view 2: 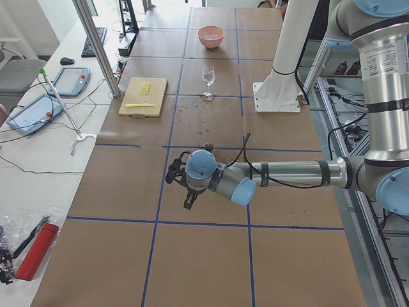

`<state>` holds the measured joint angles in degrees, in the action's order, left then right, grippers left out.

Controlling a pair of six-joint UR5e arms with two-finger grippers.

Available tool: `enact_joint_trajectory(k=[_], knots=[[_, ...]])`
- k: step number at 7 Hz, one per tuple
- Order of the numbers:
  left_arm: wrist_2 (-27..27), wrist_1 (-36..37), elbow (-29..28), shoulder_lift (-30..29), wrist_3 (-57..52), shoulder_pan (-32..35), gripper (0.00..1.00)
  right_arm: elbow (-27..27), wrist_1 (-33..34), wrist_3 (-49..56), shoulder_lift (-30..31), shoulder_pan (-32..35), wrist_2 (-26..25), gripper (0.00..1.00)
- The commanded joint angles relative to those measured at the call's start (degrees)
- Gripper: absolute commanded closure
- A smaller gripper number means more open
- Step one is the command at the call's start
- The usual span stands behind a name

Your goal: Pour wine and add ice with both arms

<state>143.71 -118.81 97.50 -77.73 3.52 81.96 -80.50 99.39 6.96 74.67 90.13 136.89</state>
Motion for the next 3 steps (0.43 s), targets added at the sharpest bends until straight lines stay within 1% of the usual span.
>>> enact_joint_trajectory(k=[1,3], knots=[[0.17,0.15,-0.47,-0.05,0.0,-0.22,0.0,-0.01,0.37,-0.01,-0.05,-0.04,-0.13,0.0],[0.17,0.24,-0.21,-0.05,0.0,-0.22,0.0,-0.1,0.28,-0.01,-0.05,-0.04,0.21,0.0]])
